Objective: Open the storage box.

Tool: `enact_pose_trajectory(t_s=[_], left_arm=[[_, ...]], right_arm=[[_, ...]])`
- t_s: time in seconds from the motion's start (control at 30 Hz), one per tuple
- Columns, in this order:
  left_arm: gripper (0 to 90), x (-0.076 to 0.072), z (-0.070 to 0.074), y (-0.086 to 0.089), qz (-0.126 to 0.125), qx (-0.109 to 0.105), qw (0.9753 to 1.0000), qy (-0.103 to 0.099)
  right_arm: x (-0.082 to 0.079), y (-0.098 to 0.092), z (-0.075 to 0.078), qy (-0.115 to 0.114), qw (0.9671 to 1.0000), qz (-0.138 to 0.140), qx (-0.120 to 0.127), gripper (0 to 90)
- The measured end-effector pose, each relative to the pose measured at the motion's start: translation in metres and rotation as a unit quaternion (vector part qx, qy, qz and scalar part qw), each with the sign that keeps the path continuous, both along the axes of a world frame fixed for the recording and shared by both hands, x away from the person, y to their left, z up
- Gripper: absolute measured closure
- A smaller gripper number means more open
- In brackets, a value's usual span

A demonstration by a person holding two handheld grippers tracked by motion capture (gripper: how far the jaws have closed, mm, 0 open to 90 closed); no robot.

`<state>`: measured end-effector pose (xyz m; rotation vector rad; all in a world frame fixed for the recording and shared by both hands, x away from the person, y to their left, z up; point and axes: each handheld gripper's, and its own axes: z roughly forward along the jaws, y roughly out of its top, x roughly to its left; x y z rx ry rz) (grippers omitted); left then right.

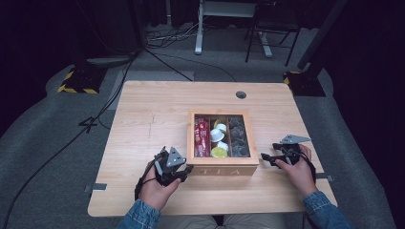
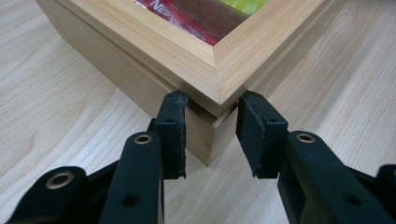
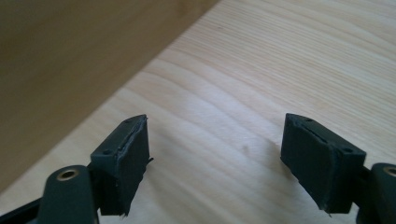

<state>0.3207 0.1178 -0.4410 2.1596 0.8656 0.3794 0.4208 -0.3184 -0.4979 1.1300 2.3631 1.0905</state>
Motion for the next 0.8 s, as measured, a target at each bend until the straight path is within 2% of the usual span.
enact_pose_trajectory(t_s=[0.1, 0.27, 0.33, 0.37, 0.4, 0.47, 0.63, 0.8], left_arm=[[63.1, 0.000, 0.001, 0.000, 0.000, -0.004, 1.0000, -0.004], [63.2, 0.001, 0.004, 0.001, 0.003, -0.019, 0.9996, -0.020], [63.1, 0.001, 0.004, 0.001, 0.005, -0.024, 0.9994, -0.023], [63.1, 0.001, 0.005, 0.001, 0.006, -0.026, 0.9993, -0.025], [63.1, 0.001, 0.005, 0.001, 0.005, -0.029, 0.9992, -0.025], [63.1, 0.002, 0.006, 0.001, 0.007, -0.035, 0.9990, -0.028], [63.1, 0.004, 0.007, 0.000, 0.009, -0.041, 0.9986, -0.032], [62.8, 0.006, 0.007, -0.002, 0.012, -0.048, 0.9982, -0.034]], right_arm=[[-0.005, 0.001, 0.007, -0.007, 0.9999, 0.014, 0.002, 23.1], [-0.018, 0.002, 0.029, -0.019, 0.9989, 0.040, 0.015, 22.2], [-0.023, 0.002, 0.036, -0.023, 0.9980, 0.055, 0.022, 22.2], [-0.028, 0.003, 0.044, -0.027, 0.9966, 0.069, 0.035, 21.8], [-0.028, 0.003, 0.044, -0.027, 0.9966, 0.069, 0.035, 21.8], [-0.035, 0.006, 0.054, -0.034, 0.9943, 0.089, 0.048, 21.9], [-0.039, 0.013, 0.056, -0.034, 0.9913, 0.108, 0.067, 21.9], [-0.041, 0.029, 0.055, -0.062, 0.9876, 0.122, 0.077, 20.7]])
